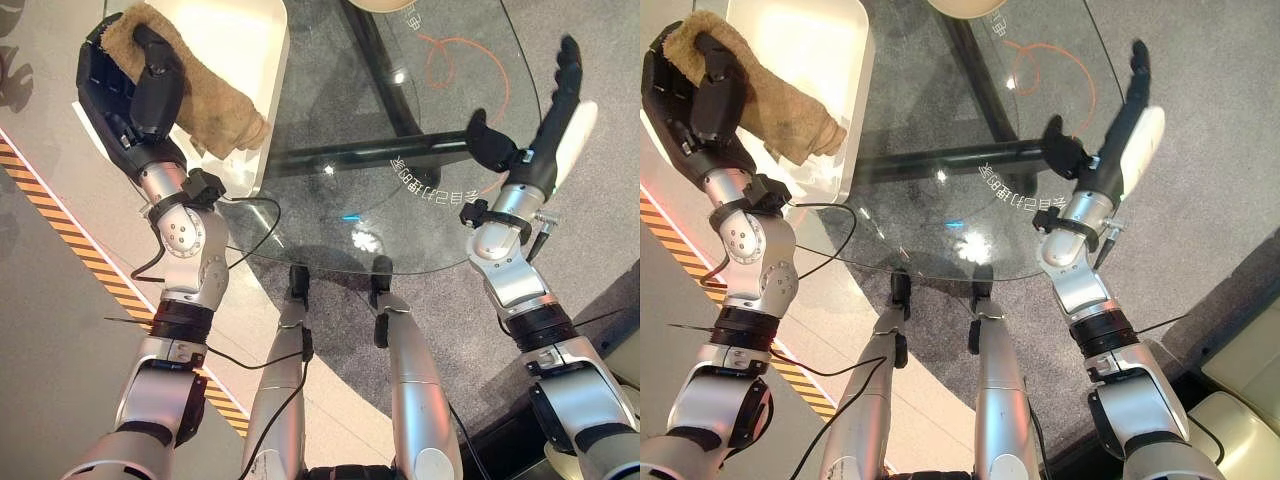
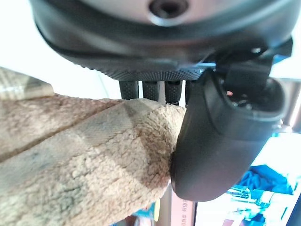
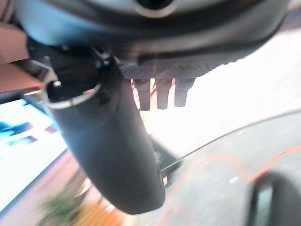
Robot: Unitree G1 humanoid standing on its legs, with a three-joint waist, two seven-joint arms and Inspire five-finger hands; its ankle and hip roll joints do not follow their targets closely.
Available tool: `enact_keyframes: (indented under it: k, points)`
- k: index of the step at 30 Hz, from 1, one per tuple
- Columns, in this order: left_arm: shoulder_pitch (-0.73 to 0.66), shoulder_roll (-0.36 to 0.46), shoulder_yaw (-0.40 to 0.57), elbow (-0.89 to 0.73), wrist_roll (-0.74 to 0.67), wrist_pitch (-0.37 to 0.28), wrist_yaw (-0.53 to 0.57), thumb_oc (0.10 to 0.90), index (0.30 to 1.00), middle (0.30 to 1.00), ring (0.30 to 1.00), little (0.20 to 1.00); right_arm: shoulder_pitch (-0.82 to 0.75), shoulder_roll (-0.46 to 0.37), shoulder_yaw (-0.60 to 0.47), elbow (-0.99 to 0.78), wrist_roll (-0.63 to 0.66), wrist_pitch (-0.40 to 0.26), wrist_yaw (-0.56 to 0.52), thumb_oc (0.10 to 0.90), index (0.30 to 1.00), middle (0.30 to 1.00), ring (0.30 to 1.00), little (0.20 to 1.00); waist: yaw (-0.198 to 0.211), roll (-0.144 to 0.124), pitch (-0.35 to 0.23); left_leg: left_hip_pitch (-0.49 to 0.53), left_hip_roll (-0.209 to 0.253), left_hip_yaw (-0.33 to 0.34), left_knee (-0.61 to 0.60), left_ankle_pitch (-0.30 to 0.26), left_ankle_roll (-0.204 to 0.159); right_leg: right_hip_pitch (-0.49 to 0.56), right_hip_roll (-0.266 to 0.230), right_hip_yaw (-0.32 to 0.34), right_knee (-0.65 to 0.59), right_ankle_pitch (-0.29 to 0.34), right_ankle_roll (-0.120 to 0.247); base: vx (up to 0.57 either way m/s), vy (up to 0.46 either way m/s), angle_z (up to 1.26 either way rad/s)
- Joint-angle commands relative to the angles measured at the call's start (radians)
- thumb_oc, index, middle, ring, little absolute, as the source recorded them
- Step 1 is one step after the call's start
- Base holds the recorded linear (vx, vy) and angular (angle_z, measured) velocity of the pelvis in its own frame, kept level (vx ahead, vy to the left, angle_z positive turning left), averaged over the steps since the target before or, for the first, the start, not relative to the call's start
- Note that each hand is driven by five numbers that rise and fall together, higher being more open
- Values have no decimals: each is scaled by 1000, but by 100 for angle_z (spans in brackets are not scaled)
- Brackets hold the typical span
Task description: Wipe the table with a cloth and put it in the basket.
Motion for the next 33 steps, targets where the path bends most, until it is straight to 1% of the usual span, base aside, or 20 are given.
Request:
enact_keyframes:
  k: [1,2,4,7,8,10,12,16,19,21,22,23,24,26,28,30,33]
  points:
    - [-157,110,35,-61,104,-167,41,100,300,300,300,200,-67,-90,-56,-33,19,-119,-135,800,900,900,900,900,6,6,-28,26,-57,51,9,-57,29,75,68,-18,-38,-59,23,-14,14,-4]
    - [-170,123,27,-33,119,-166,58,100,300,300,300,200,-65,-97,-61,12,42,-132,-160,800,900,900,900,900,5,7,-28,24,-57,51,9,-57,28,74,69,-17,-39,-60,23,-35,17,-4]
    - [-189,134,14,-3,131,-160,74,100,300,300,300,200,-68,-101,-60,61,71,-143,-171,800,900,900,900,900,4,8,-28,23,-56,50,7,-58,27,74,70,-16,-41,-61,23,-4,13,-5]
    - [-212,148,-2,37,130,-154,89,100,300,300,300,200,-70,-107,-57,131,102,-164,-171,800,900,900,900,900,3,8,-28,24,-54,51,12,-67,26,76,68,-16,-37,-70,23,-5,1,-9]
    - [-229,162,-11,59,131,-147,97,100,300,300,300,200,-75,-109,-52,170,121,-175,-169,800,900,900,900,900,3,8,-28,16,-53,51,11,-60,26,68,69,-17,-40,-62,22,-11,-6,-7]
    - [-255,186,-31,97,160,-125,115,100,300,300,300,200,-80,-111,-46,229,158,-195,-165,800,900,900,900,900,1,7,-28,15,-51,51,16,-68,25,69,68,-18,-37,-71,21,-9,-5,-2]
    - [-280,207,-53,126,188,-105,133,100,300,300,300,200,-78,-112,-43,269,195,-210,-152,800,900,900,900,900,-1,5,-28,10,-49,52,18,-68,25,64,70,-19,-35,-71,20,0,0,0]
    - [-347,258,-113,207,180,-55,134,100,300,300,300,200,-67,-112,-53,406,257,-252,-90,800,900,900,900,900,-6,5,-28,-2,-44,54,21,-63,25,53,72,-18,-34,-66,19,0,0,0]
    - [-376,272,-145,249,181,-28,128,100,300,300,300,200,-62,-107,-56,475,282,-256,-51,800,900,900,900,900,-8,5,-28,3,-43,55,22,-71,26,58,72,-19,-32,-74,20,0,0,0]
    - [-395,280,-161,274,182,-17,126,100,300,300,300,200,-66,-105,-56,518,284,-252,-30,800,900,900,900,900,-8,5,-28,-3,-42,56,20,-62,26,53,73,-21,-37,-66,20,0,0,0]
    - [-411,289,-181,300,172,3,117,100,300,300,300,200,-66,-102,-53,566,308,-247,1,800,900,900,900,900,-9,5,-28,3,-41,56,21,-70,26,59,71,-21,-36,-73,21,0,0,0]
    - [-418,291,-184,305,171,6,116,100,300,300,300,200,-69,-102,-54,575,312,-246,8,800,900,900,900,900,-9,6,-28,-3,-40,57,19,-62,26,54,71,-22,-40,-65,20,0,0,0]
    - [-428,295,-200,325,175,26,114,100,300,300,300,200,-64,-94,-56,613,318,-232,28,800,900,900,900,900,-9,5,-28,3,-40,56,22,-71,26,60,70,-22,-37,-72,21,0,0,0]
    - [-445,299,-219,355,167,42,112,100,300,300,300,200,-58,-85,-58,668,338,-221,63,800,900,900,900,900,-10,5,-28,-3,-39,58,20,-63,28,55,71,-24,-42,-63,21,0,0,0]
    - [-453,299,-233,377,156,57,109,100,300,300,300,200,-52,-81,-59,706,352,-203,93,800,900,900,900,900,-11,5,-28,3,-39,58,22,-70,29,60,71,-24,-40,-69,21,0,0,0]
    - [-455,297,-245,398,153,82,107,100,300,300,300,200,-43,-74,-56,735,361,-174,120,800,900,900,900,900,-11,6,-28,2,-40,59,21,-70,30,59,71,-24,-41,-68,19,0,0,0]
    - [-458,299,-256,430,135,120,86,100,300,300,300,200,-26,-65,-54,766,336,-125,143,800,900,900,900,900,-15,9,-28,2,-41,60,20,-69,31,55,71,-24,-41,-65,19,0,0,0]
